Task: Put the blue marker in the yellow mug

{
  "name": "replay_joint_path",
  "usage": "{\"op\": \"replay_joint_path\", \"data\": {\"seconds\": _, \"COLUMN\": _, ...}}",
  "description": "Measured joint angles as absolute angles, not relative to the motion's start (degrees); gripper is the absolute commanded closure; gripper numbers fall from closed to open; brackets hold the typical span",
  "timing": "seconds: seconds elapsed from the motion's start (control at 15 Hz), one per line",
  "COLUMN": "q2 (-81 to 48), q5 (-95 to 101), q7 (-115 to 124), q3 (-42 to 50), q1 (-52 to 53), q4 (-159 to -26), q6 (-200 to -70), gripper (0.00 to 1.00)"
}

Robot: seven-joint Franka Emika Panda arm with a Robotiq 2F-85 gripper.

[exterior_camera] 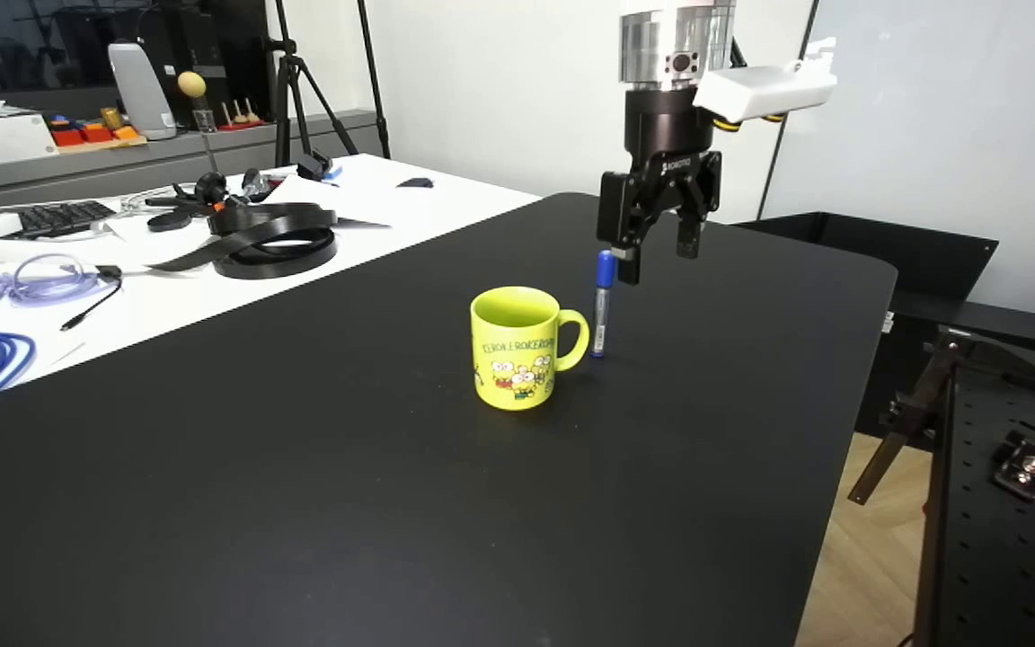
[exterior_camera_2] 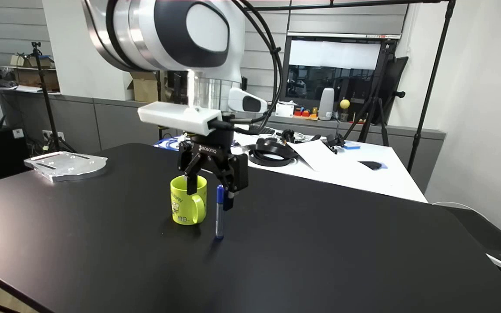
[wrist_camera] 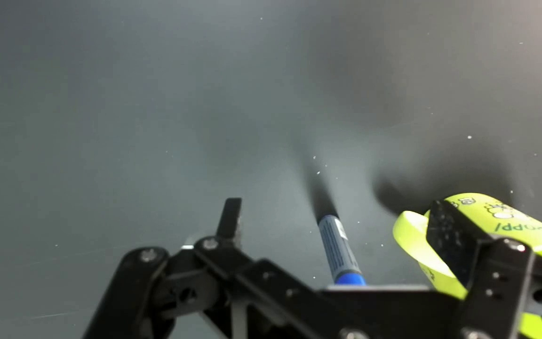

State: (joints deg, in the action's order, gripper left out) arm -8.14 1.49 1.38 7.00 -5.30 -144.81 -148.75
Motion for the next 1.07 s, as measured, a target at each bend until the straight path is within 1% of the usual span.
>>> {"op": "replay_joint_path", "data": {"seconds": 0.53, "q2": -13.05, "q5": 1.34, "q7": 1.49, "q3": 7.95, "q1": -5.44, "q4": -141.26, "q6": -150.50, "gripper": 0.00}}
{"op": "replay_joint_path", "data": {"seconds": 1.07, "q2": -15.27, "q5": 1.32, "q7": 1.34, "q3": 7.31, "q1": -5.21, "q4": -137.83, "q6": -150.50, "gripper": 0.00}}
